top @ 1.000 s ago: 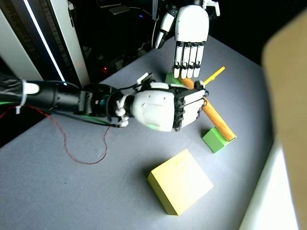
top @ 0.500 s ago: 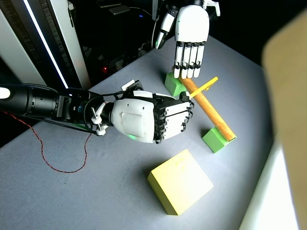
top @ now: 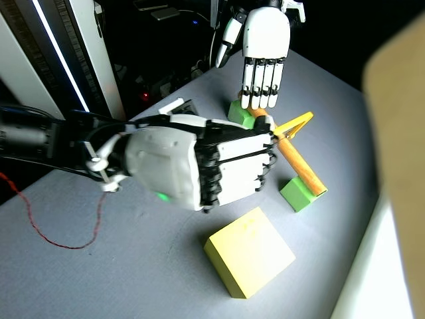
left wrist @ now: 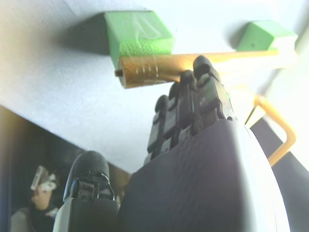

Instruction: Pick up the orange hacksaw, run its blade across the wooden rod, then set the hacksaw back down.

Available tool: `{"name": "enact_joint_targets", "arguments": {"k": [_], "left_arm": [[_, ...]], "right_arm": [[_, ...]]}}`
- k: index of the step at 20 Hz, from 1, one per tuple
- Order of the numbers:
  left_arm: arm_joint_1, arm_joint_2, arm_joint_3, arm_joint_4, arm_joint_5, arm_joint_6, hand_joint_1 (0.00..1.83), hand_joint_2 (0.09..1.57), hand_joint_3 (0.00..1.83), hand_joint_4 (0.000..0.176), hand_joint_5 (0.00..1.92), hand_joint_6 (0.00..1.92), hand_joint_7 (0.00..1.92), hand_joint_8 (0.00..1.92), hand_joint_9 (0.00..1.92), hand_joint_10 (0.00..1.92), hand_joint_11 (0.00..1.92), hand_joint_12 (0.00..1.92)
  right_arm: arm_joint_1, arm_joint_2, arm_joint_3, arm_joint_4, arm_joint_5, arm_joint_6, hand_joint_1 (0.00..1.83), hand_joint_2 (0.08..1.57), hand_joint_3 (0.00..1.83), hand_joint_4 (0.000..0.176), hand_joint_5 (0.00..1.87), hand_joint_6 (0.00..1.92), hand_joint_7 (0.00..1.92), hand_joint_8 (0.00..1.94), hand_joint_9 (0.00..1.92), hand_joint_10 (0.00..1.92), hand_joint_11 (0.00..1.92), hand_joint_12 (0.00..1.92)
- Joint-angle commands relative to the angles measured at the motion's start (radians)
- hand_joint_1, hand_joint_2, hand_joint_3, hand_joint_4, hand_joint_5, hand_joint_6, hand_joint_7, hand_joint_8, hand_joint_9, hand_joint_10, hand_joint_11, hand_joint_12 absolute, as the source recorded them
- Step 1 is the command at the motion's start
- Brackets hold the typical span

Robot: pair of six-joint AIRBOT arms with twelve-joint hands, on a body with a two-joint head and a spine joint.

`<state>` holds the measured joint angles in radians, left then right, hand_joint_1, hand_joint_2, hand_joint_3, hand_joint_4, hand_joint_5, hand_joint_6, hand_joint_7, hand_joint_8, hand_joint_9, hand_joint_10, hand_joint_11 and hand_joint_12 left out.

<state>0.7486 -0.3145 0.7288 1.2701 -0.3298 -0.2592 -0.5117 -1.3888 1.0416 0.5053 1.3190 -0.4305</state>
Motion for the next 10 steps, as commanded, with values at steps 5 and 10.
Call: {"name": "enact_joint_targets", "arguments": {"k": [5,10], "left_arm": [[-0.012,-0.003,0.009,-0.023,-0.01,0.002,0.0,1.27,0.0,0.0,0.04,0.0,0.05,0.0,0.04,0.0,0.0,0.13],[-0.015,-0.004,0.009,-0.023,-0.011,0.002,0.0,1.27,0.0,0.0,0.06,0.0,0.07,0.0,0.06,0.0,0.0,0.14]], "right_arm": [[-0.127,0.074,-0.106,-0.002,0.264,0.024,1.48,1.14,0.0,0.0,0.75,1.12,0.8,1.12,0.97,1.06,0.85,1.59],[-0.285,0.089,-0.122,-0.002,0.411,0.068,1.48,1.15,0.0,0.0,0.73,1.13,0.81,1.12,0.96,1.09,0.85,1.6]]}}
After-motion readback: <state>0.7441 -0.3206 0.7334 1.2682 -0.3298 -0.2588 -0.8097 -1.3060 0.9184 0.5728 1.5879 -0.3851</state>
